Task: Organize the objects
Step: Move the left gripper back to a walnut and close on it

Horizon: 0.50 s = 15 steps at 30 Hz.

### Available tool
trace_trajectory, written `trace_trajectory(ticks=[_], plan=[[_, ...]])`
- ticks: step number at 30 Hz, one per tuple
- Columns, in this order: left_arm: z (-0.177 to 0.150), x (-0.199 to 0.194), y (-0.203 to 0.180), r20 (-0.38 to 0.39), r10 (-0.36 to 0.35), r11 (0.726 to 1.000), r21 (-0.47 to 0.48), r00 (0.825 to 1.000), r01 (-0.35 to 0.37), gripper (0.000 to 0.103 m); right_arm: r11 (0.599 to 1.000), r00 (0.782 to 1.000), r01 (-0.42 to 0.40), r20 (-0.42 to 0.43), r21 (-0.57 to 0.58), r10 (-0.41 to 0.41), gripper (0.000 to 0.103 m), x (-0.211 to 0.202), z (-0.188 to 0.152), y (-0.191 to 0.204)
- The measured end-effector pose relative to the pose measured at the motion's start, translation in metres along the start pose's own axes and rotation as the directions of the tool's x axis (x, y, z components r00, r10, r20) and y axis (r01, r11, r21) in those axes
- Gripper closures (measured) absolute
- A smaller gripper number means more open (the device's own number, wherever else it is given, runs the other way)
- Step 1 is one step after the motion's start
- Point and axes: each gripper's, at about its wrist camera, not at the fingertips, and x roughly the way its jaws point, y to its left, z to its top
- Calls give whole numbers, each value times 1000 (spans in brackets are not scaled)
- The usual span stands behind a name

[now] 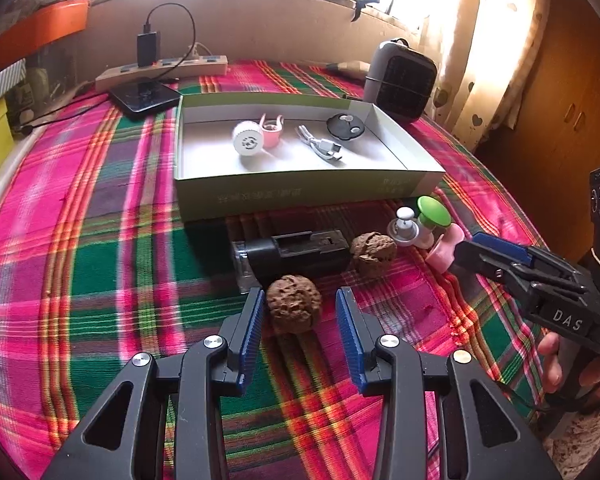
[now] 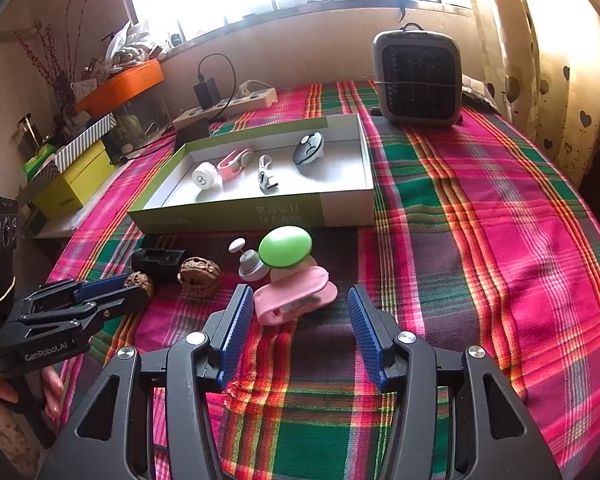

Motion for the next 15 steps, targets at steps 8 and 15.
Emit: trace_trajectory(ticks=[8, 15], plan=[[-1, 3, -2, -3, 4, 1000, -3, 1000, -4, 68, 1000, 999, 19, 25, -4, -19, 52, -4, 1, 7], [-1, 1, 5, 0, 11, 1000, -17, 1000, -11, 77, 997, 998, -68, -1, -48, 68, 52, 0, 5, 28]])
